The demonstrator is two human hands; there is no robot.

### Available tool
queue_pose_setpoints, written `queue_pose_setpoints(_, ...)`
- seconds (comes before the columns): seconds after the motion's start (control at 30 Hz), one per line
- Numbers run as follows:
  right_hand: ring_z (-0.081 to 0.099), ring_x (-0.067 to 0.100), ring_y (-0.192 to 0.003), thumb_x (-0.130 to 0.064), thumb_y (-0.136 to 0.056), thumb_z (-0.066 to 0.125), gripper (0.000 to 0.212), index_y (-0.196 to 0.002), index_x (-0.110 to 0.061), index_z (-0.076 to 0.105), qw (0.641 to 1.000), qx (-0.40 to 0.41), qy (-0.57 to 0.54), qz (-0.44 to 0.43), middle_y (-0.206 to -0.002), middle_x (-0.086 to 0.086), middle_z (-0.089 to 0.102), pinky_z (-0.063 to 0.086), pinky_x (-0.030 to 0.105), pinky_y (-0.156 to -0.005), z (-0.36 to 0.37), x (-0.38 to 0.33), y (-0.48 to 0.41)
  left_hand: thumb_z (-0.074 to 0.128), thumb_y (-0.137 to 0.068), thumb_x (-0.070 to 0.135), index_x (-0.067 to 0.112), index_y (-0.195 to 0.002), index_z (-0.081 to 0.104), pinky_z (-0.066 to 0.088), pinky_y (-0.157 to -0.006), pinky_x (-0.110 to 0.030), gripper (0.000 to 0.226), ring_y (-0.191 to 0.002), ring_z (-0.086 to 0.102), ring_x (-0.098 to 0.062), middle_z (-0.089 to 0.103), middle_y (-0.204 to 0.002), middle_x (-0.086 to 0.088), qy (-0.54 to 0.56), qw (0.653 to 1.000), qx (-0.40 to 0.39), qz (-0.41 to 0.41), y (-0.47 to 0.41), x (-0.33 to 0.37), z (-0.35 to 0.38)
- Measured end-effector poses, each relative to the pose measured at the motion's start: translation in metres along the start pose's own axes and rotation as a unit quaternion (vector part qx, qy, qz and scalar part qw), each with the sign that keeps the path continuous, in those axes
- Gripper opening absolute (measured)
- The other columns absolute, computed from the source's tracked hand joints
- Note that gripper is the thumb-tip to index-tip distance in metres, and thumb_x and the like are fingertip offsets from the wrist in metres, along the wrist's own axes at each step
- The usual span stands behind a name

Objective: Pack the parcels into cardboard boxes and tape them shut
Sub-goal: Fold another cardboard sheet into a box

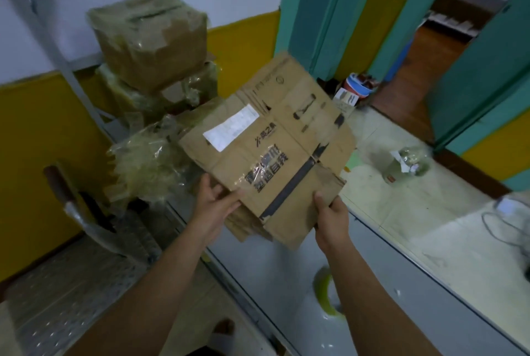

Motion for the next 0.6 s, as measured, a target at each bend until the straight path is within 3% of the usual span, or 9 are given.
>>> queue_pose_setpoints(0.07, 0.071, 0.022, -0.111, -0.024, -0.104, 0.063, 0.015, -0.117, -0.026, 0.069, 0.998, 0.012, 0.012, -0.053, -0.117, -0.003, 0.076, 0.057, 0.044, -0.096, -0.026, -0.022, 0.01, 0.079, -0.083, 0.003, 0.03, -0.148, 0.047, 0.058, -0.098, -0.047, 0.077, -0.123, 0.069, -0.023, 0.071, -0.135, -0.003, 0.036, 0.999, -0.024, -0.004, 0.004, 0.008, 0.018)
queue_pose_setpoints(0.2, 0.072, 0.015, -0.107, -0.027, -0.104, 0.063, 0.019, -0.122, -0.023, 0.068, 0.984, 0.064, 0.078, -0.145, -0.115, -0.006, 0.076, 0.058, 0.041, -0.091, -0.095, -0.068, 0.039, 0.076, -0.094, 0.026, 0.024, -0.146, 0.057, 0.061, -0.093, -0.051, 0.056, -0.12, 0.071, -0.028, 0.071, -0.135, -0.007, 0.085, 0.996, -0.021, -0.014, 0.01, 0.026, 0.051)
queue_pose_setpoints(0.3, 0.069, 0.007, -0.105, -0.027, -0.104, 0.062, 0.024, -0.128, -0.026, 0.058, 0.966, 0.132, 0.106, -0.194, -0.117, -0.012, 0.071, 0.055, 0.032, -0.084, -0.153, -0.095, 0.072, 0.078, -0.094, 0.023, 0.032, -0.145, 0.058, 0.064, -0.085, -0.041, 0.056, -0.111, 0.074, -0.015, 0.073, -0.129, 0.005, -0.035, 0.997, 0.007, 0.07, 0.015, 0.039, 0.084)
queue_pose_setpoints(0.43, 0.063, 0.008, -0.103, -0.032, -0.102, 0.063, 0.035, -0.129, -0.032, 0.041, 0.942, 0.238, 0.119, -0.206, -0.118, -0.012, 0.063, 0.049, 0.031, -0.077, -0.223, -0.107, 0.117, 0.077, -0.094, 0.009, 0.025, -0.137, 0.066, 0.06, -0.091, -0.038, 0.048, -0.111, 0.073, -0.009, 0.076, -0.121, 0.008, -0.211, 0.966, -0.085, 0.122, 0.017, 0.019, 0.146)
queue_pose_setpoints(0.6, 0.063, 0.012, -0.102, -0.027, -0.103, 0.062, 0.018, -0.117, -0.028, 0.051, 0.892, 0.357, 0.152, -0.232, -0.113, -0.008, 0.064, 0.052, 0.036, -0.08, -0.288, -0.099, 0.156, 0.072, -0.097, 0.009, 0.03, -0.12, 0.073, 0.056, -0.089, -0.024, 0.031, -0.103, 0.071, 0.004, 0.076, -0.109, 0.017, -0.29, 0.931, -0.143, 0.167, 0.038, -0.034, 0.22)
Point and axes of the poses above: each hand's wrist, its own y-axis away from the middle knuckle, its own z-axis out of the palm, x = y × z, the point moved 3 cm from there along -y, towards the middle knuckle
